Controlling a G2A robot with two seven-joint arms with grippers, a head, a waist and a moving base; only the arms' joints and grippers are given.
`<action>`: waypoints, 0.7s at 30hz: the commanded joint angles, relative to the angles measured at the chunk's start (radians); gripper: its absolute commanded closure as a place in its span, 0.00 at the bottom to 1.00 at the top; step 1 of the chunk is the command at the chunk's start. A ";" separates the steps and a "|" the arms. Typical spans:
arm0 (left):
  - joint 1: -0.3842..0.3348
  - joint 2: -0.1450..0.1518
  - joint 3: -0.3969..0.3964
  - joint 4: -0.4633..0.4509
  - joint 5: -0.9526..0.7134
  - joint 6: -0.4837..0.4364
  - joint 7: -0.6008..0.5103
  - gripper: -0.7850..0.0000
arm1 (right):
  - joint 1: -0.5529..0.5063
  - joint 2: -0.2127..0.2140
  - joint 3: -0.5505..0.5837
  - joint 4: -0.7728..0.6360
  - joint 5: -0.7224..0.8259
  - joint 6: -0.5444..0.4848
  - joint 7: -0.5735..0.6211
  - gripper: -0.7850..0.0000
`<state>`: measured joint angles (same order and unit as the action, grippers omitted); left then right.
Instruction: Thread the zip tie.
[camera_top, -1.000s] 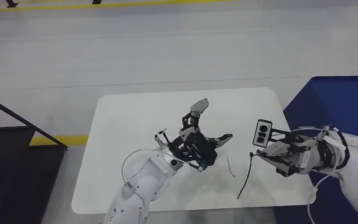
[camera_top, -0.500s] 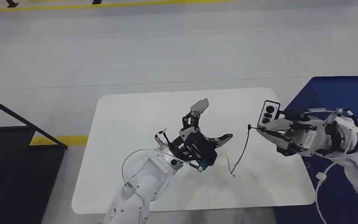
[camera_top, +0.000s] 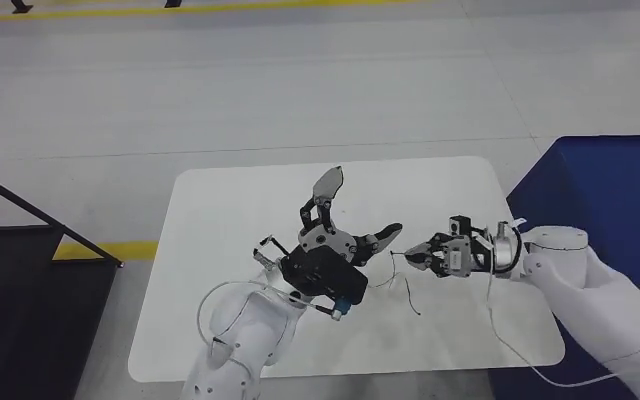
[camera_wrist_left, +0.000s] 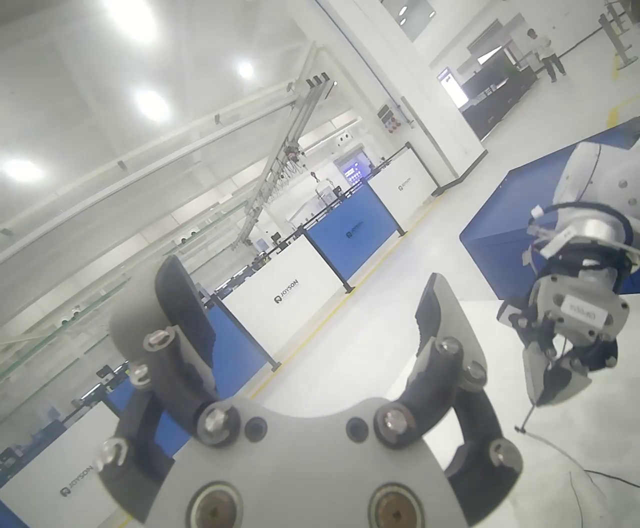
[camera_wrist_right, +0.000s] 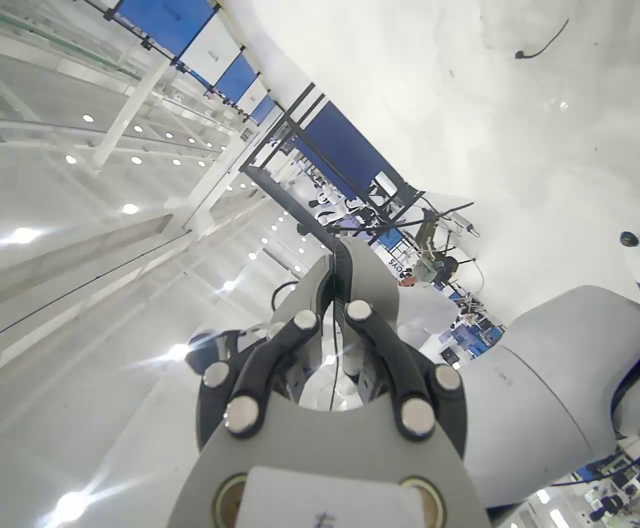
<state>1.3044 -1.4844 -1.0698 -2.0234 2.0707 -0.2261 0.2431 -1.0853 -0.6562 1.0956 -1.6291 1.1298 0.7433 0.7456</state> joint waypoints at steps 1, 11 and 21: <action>0.000 0.000 0.000 0.000 0.000 0.000 0.000 0.00 | 0.053 -0.026 -0.073 0.030 -0.009 -0.002 -0.047 1.00; 0.000 0.000 0.000 0.000 0.000 0.000 0.000 0.00 | 0.190 -0.111 -0.237 0.189 -0.001 0.074 -0.165 0.68; 0.000 0.000 0.000 0.000 0.000 0.000 0.000 0.00 | 0.203 -0.115 -0.165 0.201 0.045 -0.022 -0.033 0.00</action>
<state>1.3045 -1.4844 -1.0698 -2.0234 2.0709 -0.2261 0.2431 -0.8787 -0.7751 0.9028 -1.4191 1.1701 0.7839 0.6918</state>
